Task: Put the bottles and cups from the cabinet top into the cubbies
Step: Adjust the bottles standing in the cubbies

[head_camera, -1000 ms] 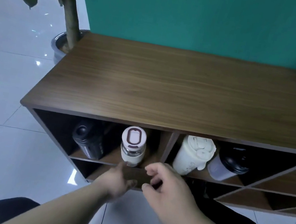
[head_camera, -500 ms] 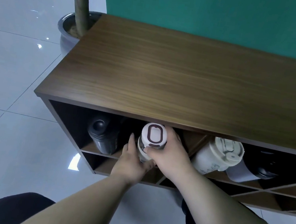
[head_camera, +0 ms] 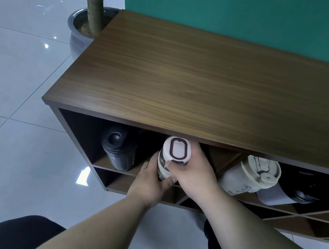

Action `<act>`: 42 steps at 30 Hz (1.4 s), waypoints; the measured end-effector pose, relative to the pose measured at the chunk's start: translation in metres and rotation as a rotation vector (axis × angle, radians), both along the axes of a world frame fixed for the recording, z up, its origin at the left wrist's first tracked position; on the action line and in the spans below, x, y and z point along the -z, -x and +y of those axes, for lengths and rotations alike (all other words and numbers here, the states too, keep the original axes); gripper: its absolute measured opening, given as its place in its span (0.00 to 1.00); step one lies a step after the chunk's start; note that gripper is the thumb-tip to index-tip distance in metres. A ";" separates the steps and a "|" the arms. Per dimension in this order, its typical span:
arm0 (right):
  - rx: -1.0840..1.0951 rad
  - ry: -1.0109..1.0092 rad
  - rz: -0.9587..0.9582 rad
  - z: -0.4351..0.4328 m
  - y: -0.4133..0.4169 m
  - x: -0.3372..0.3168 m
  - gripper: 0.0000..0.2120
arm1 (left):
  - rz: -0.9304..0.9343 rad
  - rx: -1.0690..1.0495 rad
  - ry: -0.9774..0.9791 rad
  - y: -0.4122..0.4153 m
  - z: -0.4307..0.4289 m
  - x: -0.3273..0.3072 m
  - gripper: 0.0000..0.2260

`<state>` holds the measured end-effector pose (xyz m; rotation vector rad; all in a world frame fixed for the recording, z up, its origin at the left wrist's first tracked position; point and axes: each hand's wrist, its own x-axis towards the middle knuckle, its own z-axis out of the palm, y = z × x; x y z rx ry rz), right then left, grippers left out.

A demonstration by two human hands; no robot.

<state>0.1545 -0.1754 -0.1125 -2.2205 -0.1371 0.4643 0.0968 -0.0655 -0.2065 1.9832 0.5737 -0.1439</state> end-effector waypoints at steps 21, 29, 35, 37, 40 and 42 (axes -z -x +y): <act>-0.314 -0.004 -0.084 0.069 0.054 -0.028 0.50 | 0.082 -0.442 0.023 0.063 0.084 -0.019 0.32; -0.191 -0.045 -0.002 0.097 0.035 -0.006 0.51 | 0.008 -0.426 0.082 0.050 0.077 -0.043 0.50; -0.164 -0.052 0.025 0.103 0.029 0.001 0.46 | 0.014 -0.399 0.102 0.045 0.076 -0.041 0.43; -0.152 -0.050 0.033 0.104 0.028 0.003 0.47 | 0.007 -0.412 0.086 0.044 0.074 -0.040 0.36; -0.144 -0.040 0.023 0.105 0.027 0.005 0.45 | 0.011 -0.431 0.072 0.042 0.072 -0.037 0.32; -0.136 -0.046 0.029 0.105 0.025 0.006 0.45 | 0.007 -0.446 0.069 0.041 0.071 -0.036 0.32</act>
